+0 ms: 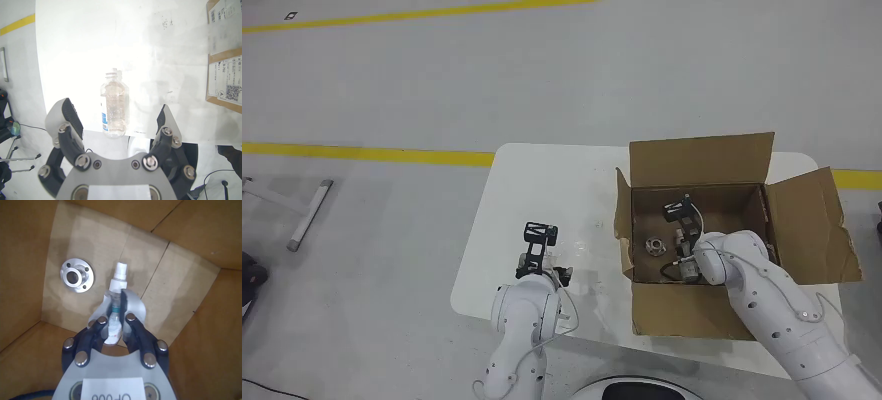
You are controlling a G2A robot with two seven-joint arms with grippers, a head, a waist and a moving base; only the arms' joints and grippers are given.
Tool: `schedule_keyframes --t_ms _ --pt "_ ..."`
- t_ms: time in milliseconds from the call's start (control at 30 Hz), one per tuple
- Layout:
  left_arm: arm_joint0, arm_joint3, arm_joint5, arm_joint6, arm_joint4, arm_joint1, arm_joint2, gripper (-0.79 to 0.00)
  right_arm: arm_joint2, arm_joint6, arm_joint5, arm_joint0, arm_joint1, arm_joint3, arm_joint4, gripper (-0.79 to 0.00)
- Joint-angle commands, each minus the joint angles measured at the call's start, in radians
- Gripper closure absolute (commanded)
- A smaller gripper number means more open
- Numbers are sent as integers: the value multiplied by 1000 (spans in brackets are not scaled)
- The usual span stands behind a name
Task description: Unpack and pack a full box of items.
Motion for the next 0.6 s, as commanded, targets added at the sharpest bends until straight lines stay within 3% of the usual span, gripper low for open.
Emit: schedule_keyframes --t_ms 0,167,233,300,567 --pt "0 0 0 0 0 0 0 -785 3 -10 -13 -3 1 -14 -4 0" --pt "0 0 0 0 0 0 0 -785 20 0 -39 -8 4 -49 -12 -12" --pt "0 0 0 0 0 0 0 -785 28 9 -45 -18 6 -83 -12 -123" --pt "0 0 0 0 0 0 0 -785 36 22 -42 -34 8 -115 -18 -286" --pt "0 0 0 0 0 0 0 -785 48 75 7 -78 8 -142 -23 -354"
